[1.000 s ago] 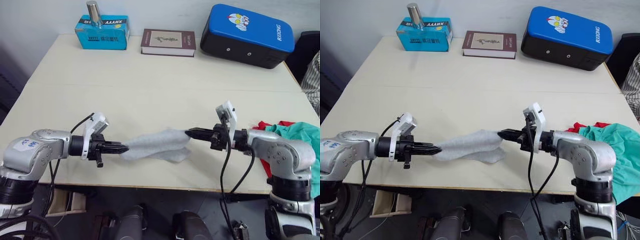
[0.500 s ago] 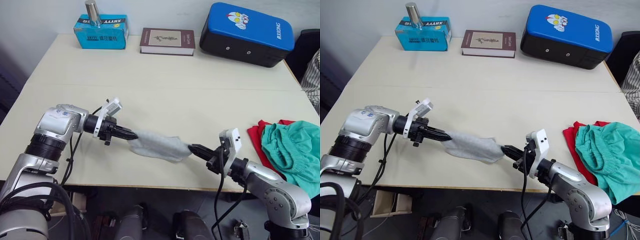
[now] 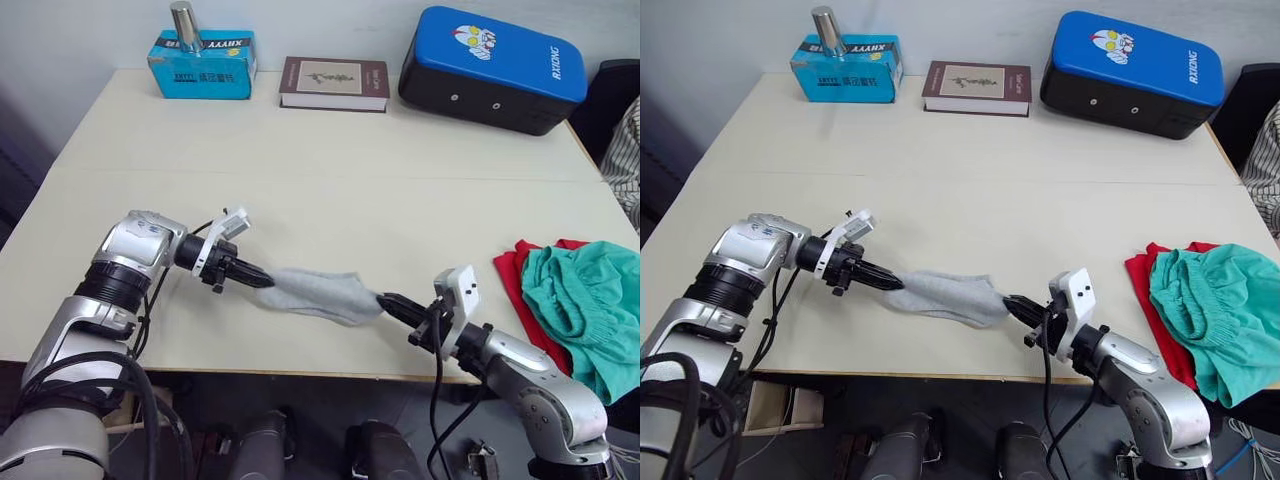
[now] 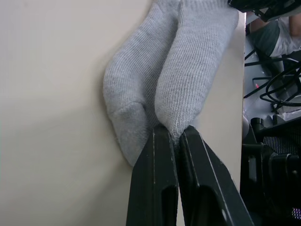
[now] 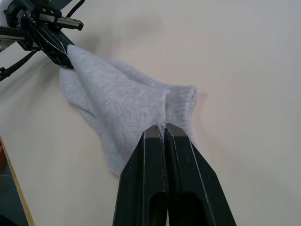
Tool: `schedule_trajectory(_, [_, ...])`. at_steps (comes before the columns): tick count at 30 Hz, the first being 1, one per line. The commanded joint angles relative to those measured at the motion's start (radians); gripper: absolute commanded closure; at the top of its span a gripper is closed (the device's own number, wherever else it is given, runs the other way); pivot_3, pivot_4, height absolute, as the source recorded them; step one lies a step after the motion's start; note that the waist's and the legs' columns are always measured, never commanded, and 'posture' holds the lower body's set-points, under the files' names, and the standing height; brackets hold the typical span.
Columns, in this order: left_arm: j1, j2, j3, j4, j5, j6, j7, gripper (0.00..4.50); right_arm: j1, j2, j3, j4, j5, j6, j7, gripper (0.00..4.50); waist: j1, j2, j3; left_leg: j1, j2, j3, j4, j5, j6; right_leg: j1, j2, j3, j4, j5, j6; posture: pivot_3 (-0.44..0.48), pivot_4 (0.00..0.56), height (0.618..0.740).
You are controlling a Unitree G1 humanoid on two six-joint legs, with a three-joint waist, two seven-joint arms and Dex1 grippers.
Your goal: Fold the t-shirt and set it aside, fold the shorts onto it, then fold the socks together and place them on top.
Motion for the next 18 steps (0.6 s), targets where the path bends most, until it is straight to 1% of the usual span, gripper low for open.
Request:
schedule_trajectory(1, [-0.018,-0.005,0.029,0.002,0.012,-0.015,-0.006,4.46,-0.014,-0.001,0.012,-0.005,-0.003,-0.035,0.003,4.5,-0.001,0.0,0.0,0.0,0.0,0.0,0.0,0.0,0.0,0.0,0.0,0.0,0.0,0.0,0.0,0.0,0.15,0.74])
schedule_trajectory(5, [-0.008,-0.026,0.053,0.016,0.019,-0.048,0.016,4.46,-0.025,-0.008,0.038,0.027,-0.041,-0.074,0.006,4.5,0.0,0.0,0.0,0.0,0.0,0.0,0.002,0.0,0.0,0.0,0.0,0.0,0.002,0.0,0.0,0.0,0.15,0.74])
schedule_trajectory(6, [-0.004,-0.033,0.07,0.019,0.016,-0.061,0.03,4.24,-0.027,-0.002,0.037,0.04,-0.061,-0.094,-0.009,4.5,0.0,0.0,0.0,0.0,0.0,0.0,0.003,0.0,0.0,0.0,0.0,0.0,0.003,0.0,0.0,0.0,0.15,0.74])
schedule_trajectory(8, [0.007,-0.038,0.095,0.012,0.011,-0.088,0.04,3.75,-0.031,-0.003,0.044,0.05,-0.067,-0.117,0.004,4.05,-0.002,0.0,0.0,0.0,0.0,0.0,0.004,0.0,0.001,0.0,0.0,0.0,0.004,0.0,0.0,0.0,0.15,0.74])
schedule_trajectory(10, [0.019,-0.038,0.128,0.002,0.001,-0.091,0.059,3.19,-0.03,0.001,0.044,0.056,-0.098,-0.151,-0.013,3.54,-0.003,0.0,0.0,0.0,0.0,-0.001,0.005,0.0,0.001,0.0,0.0,0.0,0.006,0.0,0.0,0.0,0.15,0.74])
schedule_trajectory(12, [0.042,-0.027,0.162,-0.027,-0.006,-0.1,0.073,2.48,-0.023,-0.005,0.029,0.052,-0.116,-0.192,-0.014,2.81,-0.004,0.0,0.0,0.0,0.0,-0.001,0.006,0.0,0.001,0.0,0.0,0.0,0.007,0.0,0.0,0.0,0.15,0.74])
schedule_trajectory(15, [0.122,0.023,0.238,-0.137,-0.04,-0.12,0.074,1.54,0.001,-0.032,-0.039,0.016,-0.116,-0.265,0.005,1.77,-0.014,0.0,0.0,0.0,0.0,-0.001,0.006,0.0,0.001,0.0,0.0,0.0,0.008,0.0,0.0,0.0,0.15,0.74])
schedule_trajectory(18, [0.163,0.032,0.335,-0.232,-0.111,-0.092,0.096,1.54,-0.004,-0.054,-0.044,-0.009,-0.087,-0.301,0.056,1.77,-0.016,0.0,0.0,0.0,0.0,-0.002,0.006,0.0,0.001,0.0,0.0,0.0,0.009,0.0,0.0,0.0,0.15,0.74])
